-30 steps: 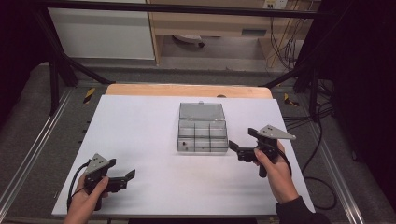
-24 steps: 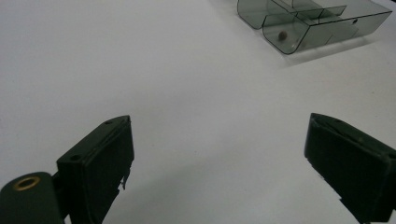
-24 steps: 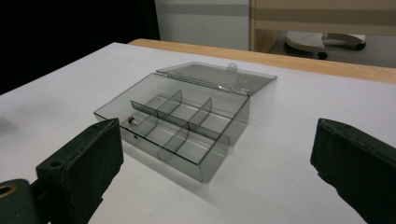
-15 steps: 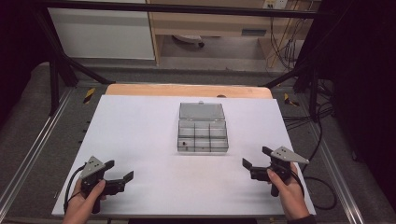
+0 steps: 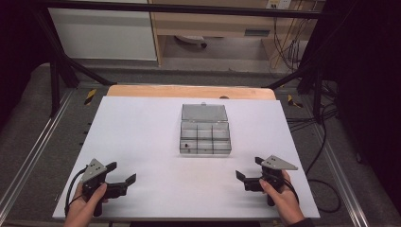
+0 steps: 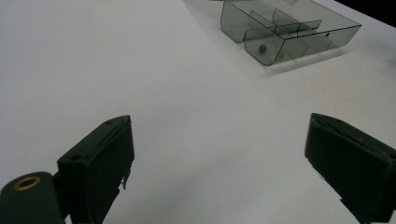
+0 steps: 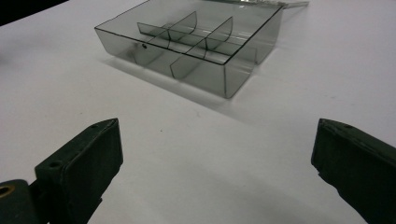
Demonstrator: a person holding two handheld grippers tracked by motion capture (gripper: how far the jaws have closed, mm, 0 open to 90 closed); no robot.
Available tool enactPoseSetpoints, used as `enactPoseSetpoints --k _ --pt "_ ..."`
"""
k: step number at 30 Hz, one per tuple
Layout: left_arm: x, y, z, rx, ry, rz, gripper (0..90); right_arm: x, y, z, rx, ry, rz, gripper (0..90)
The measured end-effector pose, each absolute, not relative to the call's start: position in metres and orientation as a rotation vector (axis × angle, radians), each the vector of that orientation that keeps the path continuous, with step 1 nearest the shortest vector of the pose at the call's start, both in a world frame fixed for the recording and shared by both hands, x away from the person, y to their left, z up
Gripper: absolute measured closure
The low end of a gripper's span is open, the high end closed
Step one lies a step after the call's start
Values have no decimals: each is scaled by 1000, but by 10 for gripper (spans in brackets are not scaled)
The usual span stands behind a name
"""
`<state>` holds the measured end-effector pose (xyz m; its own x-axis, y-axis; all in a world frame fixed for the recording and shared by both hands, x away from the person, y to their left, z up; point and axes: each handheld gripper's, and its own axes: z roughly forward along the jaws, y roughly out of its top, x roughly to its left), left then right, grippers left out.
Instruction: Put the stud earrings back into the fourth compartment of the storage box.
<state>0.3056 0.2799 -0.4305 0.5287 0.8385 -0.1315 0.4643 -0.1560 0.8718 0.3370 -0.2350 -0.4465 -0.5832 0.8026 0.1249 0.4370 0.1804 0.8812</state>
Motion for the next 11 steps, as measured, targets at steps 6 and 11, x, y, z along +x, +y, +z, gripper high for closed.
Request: enactPoseSetpoints --k 6,11 --pt "306 280 -431 1800 1086 481 86 343 -222 -452 1157 2133 1360 26" --pt "307 279 -432 1815 1087 476 86 348 -224 -455 1200 2139 1233 36"
